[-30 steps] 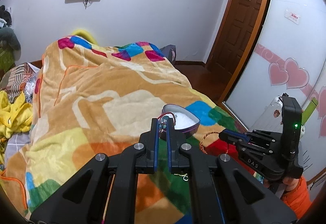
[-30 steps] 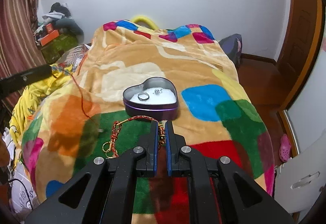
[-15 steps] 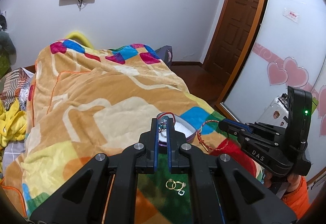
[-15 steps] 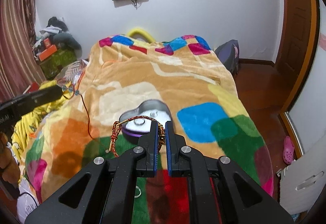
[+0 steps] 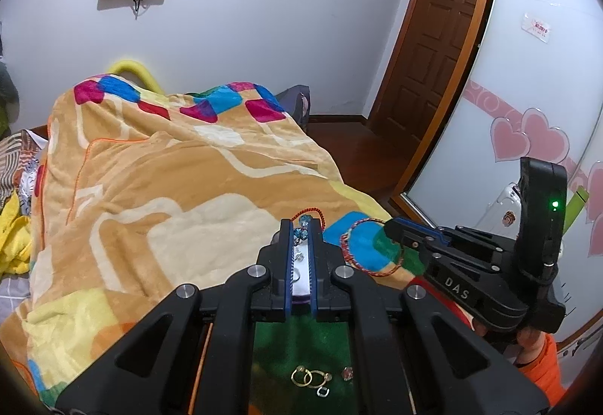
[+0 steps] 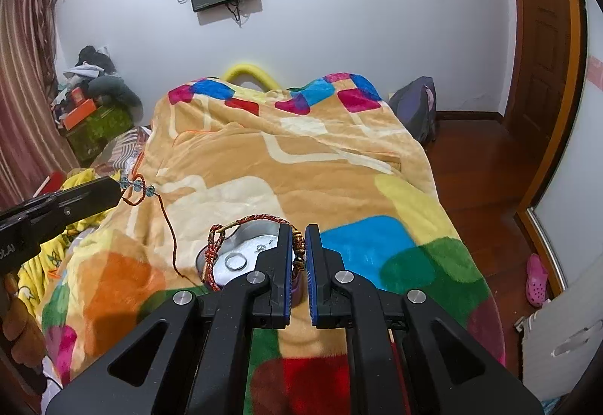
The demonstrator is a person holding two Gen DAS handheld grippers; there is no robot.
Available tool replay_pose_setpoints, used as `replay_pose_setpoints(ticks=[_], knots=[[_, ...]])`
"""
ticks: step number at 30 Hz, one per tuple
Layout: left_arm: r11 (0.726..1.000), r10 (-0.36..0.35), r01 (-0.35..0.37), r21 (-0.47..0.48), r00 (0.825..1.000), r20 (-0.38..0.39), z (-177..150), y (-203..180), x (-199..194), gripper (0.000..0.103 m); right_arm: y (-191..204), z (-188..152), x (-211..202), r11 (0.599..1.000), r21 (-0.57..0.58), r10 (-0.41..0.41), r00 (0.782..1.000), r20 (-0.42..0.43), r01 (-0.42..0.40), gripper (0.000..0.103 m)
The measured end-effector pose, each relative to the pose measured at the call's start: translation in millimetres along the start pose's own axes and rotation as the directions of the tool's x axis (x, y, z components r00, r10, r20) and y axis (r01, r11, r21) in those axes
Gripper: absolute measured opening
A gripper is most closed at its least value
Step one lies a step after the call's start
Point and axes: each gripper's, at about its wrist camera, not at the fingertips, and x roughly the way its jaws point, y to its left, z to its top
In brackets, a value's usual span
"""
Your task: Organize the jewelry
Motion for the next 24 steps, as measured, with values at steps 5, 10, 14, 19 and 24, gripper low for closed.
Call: replay_pose_setpoints(ticks=[5,10,14,19,24], knots=[[1.0,0.003,-0.003,0.004,1.0,-0.012,3,-2,15,0.005,-3,2,9,1.0,0.009,0.006,1.0,-0.007,-0.006,0.006],[1.0,0.004,-0.004,-0.002,1.0,-0.023,5,0,27,0.005,-7,3,19,1.0,0.017,0.014,1.0,-0.015,-0.014,0.006],[1.0,0.001,-0.001,-0.012,1.0,-0.017,8,3,31,0.005,-10,4,25,0.999,0.03,0.026,0.999,-0.018,-0.026,0.006],[1.0,0.002,-0.002,-0.006,1.0,-0.005,14,4,33,0.005,-13,4,32,0.999,0.039,0.034,0.999,-0.022,-0.033,0.006],[1.0,0.008,-0.008,0.001,0.999,-0.044,6,5,47,0.005,-13,3,38,0.999,0.032,0.031,0.999,-0.033,-0.029,0.006]])
